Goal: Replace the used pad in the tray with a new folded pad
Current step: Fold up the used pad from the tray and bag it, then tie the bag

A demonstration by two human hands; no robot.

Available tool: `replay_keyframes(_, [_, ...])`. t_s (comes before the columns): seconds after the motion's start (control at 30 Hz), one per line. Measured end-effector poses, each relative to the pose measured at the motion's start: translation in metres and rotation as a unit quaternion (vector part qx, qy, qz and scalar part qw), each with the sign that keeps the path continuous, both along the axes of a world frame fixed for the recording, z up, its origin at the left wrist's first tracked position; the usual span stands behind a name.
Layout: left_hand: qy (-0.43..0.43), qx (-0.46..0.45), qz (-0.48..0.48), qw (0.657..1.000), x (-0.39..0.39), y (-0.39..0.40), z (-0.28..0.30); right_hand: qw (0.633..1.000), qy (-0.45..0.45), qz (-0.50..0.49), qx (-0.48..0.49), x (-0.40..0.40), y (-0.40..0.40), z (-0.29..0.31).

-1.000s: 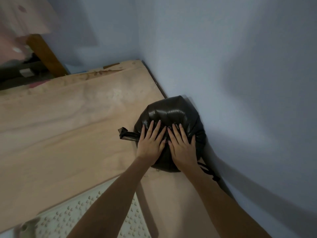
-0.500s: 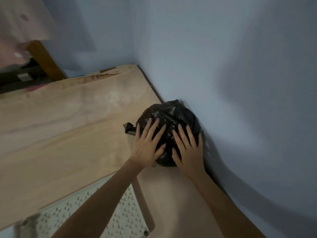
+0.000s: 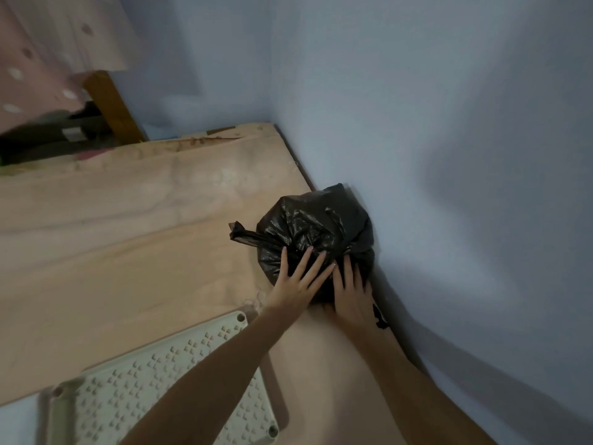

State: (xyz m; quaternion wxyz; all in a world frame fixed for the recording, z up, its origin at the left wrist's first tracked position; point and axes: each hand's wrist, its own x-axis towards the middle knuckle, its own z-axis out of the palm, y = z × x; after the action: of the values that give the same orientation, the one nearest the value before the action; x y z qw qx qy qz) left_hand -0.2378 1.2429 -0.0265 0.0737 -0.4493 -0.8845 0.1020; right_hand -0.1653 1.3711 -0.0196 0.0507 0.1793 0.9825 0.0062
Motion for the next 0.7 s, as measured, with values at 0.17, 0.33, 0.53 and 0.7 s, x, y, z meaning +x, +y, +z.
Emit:
replay_keyframes(0.17, [-0.005,-0.021,0.03,0.999,-0.018,0.003,0.0,0.999,-0.018,-0.011,0.024,-0.02,-0.006,0.007])
replay_keyframes(0.33, [-0.061,-0.027,0.025,0.997,-0.013,-0.002,0.002,0.999,-0.024,-0.019,0.013,-0.013,-0.017,0.013])
replay_keyframes(0.53, [-0.072,-0.022,0.032,0.997,0.013,-0.02,0.019,1.0,-0.02,0.01,-0.009,0.011,-0.049,0.019])
replay_keyframes(0.7, [-0.104,-0.062,0.066,0.99,0.037,-0.038,0.032,0.999,-0.033,0.021,-0.025,0.039,-0.073,0.037])
